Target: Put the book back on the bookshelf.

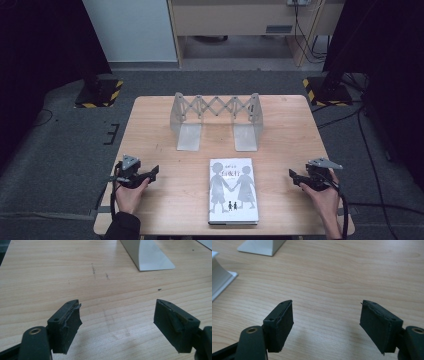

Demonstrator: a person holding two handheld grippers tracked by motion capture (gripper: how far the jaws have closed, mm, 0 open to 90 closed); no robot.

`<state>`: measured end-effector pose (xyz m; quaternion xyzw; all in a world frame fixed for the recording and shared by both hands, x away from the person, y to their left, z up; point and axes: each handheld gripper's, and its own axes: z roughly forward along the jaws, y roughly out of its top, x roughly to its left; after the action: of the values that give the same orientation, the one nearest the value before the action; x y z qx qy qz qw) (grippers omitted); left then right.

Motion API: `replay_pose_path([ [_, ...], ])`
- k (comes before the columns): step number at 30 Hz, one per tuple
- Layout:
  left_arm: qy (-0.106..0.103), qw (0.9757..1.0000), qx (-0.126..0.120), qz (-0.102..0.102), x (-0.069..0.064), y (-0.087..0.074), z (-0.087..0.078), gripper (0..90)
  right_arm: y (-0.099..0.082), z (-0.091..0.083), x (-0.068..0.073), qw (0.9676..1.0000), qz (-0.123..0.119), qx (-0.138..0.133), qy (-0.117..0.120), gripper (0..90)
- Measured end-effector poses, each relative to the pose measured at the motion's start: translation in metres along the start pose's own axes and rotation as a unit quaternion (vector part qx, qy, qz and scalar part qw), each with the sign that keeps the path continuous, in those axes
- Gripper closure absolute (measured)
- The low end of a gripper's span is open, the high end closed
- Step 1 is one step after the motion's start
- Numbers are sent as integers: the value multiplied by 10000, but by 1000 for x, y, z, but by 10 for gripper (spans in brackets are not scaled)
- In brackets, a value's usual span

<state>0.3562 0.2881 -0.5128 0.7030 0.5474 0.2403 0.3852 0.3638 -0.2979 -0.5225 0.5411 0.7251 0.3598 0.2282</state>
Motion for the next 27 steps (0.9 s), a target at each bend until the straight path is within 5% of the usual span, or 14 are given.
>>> replay_pose_path([
  [14,-204,9991,-362,42,-17,9,-10,251,12,-8,22,9989,-78,-295,349,253],
  [20,-219,9987,-428,143,-27,14,-13,227,16,-12,27,9971,85,-489,570,260],
  [27,-414,9980,-431,222,-39,14,-12,240,21,-13,40,9956,-2,-565,746,259],
])
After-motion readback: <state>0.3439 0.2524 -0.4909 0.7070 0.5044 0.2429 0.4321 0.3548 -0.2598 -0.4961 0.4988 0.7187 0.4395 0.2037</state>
